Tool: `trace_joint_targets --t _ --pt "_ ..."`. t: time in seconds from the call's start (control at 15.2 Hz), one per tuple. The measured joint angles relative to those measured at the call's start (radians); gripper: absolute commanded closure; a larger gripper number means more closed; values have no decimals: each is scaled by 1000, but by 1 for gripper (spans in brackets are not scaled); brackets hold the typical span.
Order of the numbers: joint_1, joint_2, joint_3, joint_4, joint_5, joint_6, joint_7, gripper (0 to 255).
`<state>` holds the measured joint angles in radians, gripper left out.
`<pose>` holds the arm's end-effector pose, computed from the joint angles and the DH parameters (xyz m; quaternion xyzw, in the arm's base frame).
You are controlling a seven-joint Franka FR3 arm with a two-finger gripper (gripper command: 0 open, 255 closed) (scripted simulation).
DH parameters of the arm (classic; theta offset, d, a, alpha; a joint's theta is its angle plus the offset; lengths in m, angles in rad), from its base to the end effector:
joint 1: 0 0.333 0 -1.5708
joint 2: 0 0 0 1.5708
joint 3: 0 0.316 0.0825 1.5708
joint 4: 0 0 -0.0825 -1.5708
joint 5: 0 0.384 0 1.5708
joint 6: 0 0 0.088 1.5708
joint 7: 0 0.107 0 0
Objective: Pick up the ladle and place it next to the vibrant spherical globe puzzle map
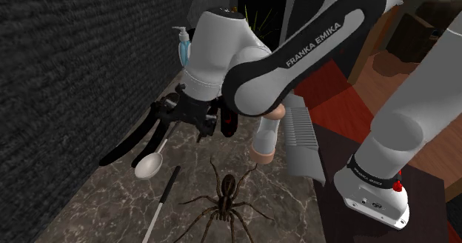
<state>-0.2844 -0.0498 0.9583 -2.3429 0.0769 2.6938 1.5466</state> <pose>0.4171 0.3322 0.3853 -0.8781 0.4396 -0.0815 0.1706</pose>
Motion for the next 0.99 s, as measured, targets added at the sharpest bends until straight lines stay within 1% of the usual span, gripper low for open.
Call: trace_joint_targets --t 0.07,0.13,0.2,0.26,0.4,0.73,0.99 --pt "-17 72 18 42 -128 6 120 0" --pt "-3 150 9 86 -269 9 250 0" --pt "27 192 -17 119 -353 7 339 0" --pt "55 228 -46 145 -414 6 394 0" --pt "99 273 -91 165 -491 17 462 0" --pt "181 361 -180 205 -619 41 554 0" --pt "201 379 -199 214 -645 45 574 0"
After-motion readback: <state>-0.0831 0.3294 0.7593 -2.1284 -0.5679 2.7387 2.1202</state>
